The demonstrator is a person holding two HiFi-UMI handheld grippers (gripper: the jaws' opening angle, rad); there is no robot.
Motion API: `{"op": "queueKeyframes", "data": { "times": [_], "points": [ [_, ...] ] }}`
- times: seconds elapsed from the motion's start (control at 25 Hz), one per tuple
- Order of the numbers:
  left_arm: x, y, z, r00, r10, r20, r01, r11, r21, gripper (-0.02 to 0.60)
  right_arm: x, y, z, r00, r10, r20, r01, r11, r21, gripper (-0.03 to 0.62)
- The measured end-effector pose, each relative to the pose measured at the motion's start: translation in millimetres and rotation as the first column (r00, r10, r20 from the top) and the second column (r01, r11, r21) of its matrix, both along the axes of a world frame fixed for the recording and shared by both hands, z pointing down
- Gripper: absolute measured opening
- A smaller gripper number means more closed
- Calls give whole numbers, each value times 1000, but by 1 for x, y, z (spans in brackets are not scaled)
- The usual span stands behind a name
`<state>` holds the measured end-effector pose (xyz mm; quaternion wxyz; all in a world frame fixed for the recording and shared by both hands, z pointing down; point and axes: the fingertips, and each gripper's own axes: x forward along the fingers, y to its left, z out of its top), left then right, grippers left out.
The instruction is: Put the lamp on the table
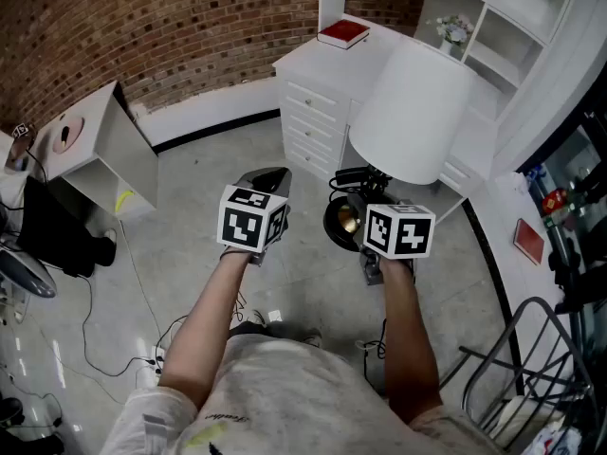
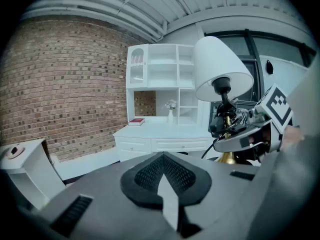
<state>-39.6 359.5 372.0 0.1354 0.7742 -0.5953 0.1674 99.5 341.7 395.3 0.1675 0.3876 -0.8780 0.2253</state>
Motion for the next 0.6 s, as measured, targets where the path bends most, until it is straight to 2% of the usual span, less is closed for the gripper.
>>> {"op": "queueKeyframes", "data": {
  "times": [0.6],
  "points": [
    [-4, -33, 11, 999, 29, -17, -29, 999, -18, -3, -7, -19, 10, 1000, 10, -12, -11, 1000, -25, 98]
  ]
}}
